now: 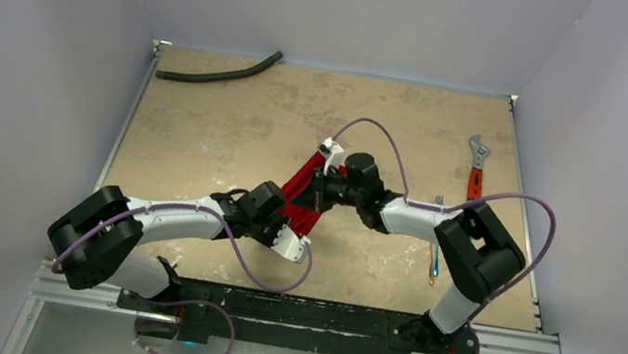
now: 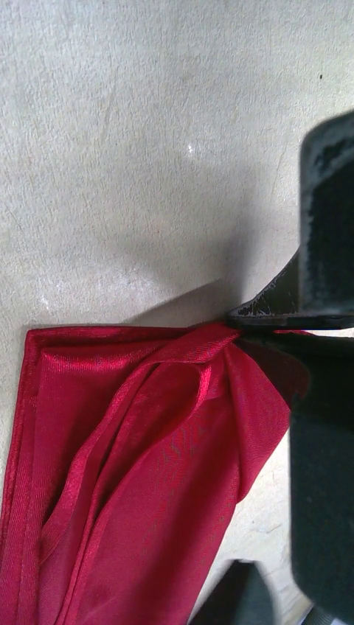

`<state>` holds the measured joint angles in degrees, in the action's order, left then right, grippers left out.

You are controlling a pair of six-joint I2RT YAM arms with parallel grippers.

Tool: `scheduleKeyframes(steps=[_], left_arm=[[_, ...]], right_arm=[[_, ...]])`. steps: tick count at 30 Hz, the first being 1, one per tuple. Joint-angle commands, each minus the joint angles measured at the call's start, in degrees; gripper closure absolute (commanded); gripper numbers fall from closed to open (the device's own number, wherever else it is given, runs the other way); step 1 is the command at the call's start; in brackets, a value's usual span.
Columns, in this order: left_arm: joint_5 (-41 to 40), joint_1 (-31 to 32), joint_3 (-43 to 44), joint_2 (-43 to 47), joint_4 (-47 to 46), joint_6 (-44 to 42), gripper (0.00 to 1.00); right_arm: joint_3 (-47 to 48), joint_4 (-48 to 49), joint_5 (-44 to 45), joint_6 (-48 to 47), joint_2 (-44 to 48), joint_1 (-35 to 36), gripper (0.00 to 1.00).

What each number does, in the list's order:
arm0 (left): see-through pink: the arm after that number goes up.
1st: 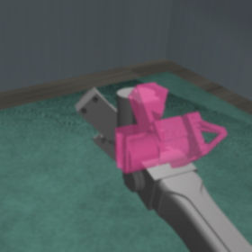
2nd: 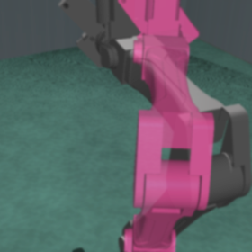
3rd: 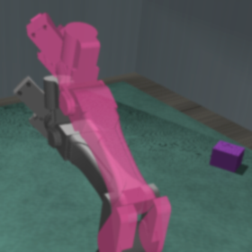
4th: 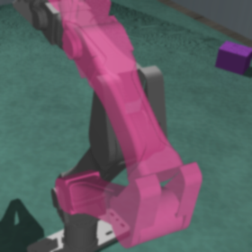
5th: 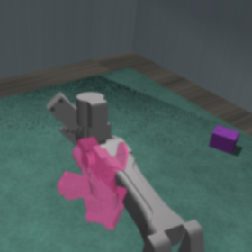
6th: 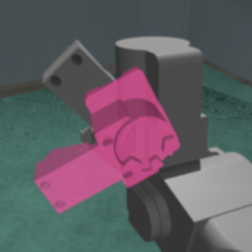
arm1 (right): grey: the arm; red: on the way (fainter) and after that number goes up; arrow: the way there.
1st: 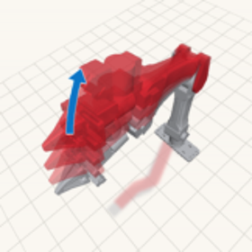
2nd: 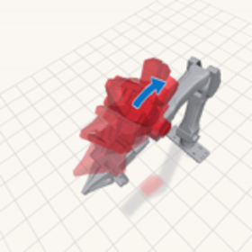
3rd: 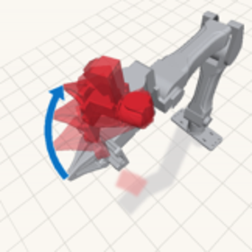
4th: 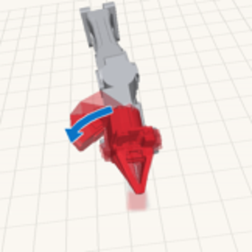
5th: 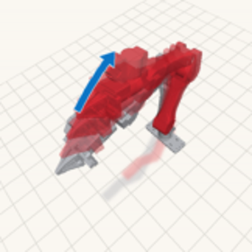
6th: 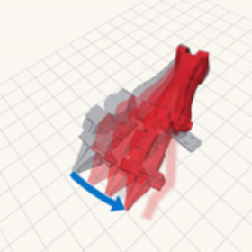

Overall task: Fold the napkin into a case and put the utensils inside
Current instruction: Smooth out the 2/3-rectangle-folded napkin at the center of the board.

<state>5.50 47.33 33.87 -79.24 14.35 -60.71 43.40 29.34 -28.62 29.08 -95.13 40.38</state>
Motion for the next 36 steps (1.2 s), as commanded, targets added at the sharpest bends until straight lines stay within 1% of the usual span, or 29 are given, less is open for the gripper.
scheduleKeyframes(steps=[1,6,10,11,13,15,19,21,22,24,27,29,31,34,36], left_arm=[[0.0,-0.1,-1.9,-1.2,3.6,-1.2,1.0],[-0.2,-0.1,-2.0,-0.9,4.1,-1.8,1.0],[-1.2,-0.3,-2.6,0.3,4.5,-3.3,1.0],[-1.7,-0.5,-2.7,0.7,4.7,-3.6,1.0],[-2.4,-1.6,-2.4,1.4,5.8,-4.1,1.0],[-2.9,-3.2,-1.8,2.3,7.6,-3.7,0.99],[-1.9,-6.8,1.0,5.2,11.8,-1.0,0.72],[0.3,-8.4,4.1,7.3,14.4,2.4,0.6],[1.5,-8.8,6.2,8.4,16.3,4.6,0.58],[4.0,-9.0,10.1,10.5,17.6,10.6,0.56],[6.4,-9.9,14.6,12.3,15.3,22.1,0.55],[6.6,-10.1,16.6,11.4,13.5,29.1,0.55],[5.9,-10.4,17.8,9.1,11.8,34.7,0.58],[4.0,-11.1,19.5,3.4,9.9,40.9,0.61],[3.4,-12.9,22.2,-0.6,9.4,44.3,0.66]], right_arm=[[7.7,5.9,-6.4,1.8,-7.8,0.1,1.0],[14.2,9.4,-9.9,3.4,-16.6,0.5,1.0],[15.5,9.1,-9.7,4.2,-22.4,0.5,1.0],[15.2,9.6,-9.0,4.8,-23.5,0.5,1.0],[13.8,11.2,-4.6,6.1,-25.0,0.2,1.0],[10.8,13.9,-0.8,7.5,-24.7,0.1,1.0],[7.2,18.4,5.6,9.8,-22.6,0.1,1.0],[6.2,20.9,7.1,10.9,-21.7,0.3,1.0],[6.0,21.7,7.7,11.5,-21.3,0.4,1.0],[5.5,23.0,8.6,12.1,-20.7,0.6,1.0],[4.2,25.0,10.5,13.7,-19.7,0.8,1.0],[2.9,26.5,12.1,14.8,-18.8,1.1,1.0],[1.8,27.5,14.3,16.1,-18.0,1.5,1.0],[0.6,29.7,17.0,17.5,-17.2,2.3,1.0],[0.6,30.5,17.2,17.1,-16.2,2.8,1.0]])
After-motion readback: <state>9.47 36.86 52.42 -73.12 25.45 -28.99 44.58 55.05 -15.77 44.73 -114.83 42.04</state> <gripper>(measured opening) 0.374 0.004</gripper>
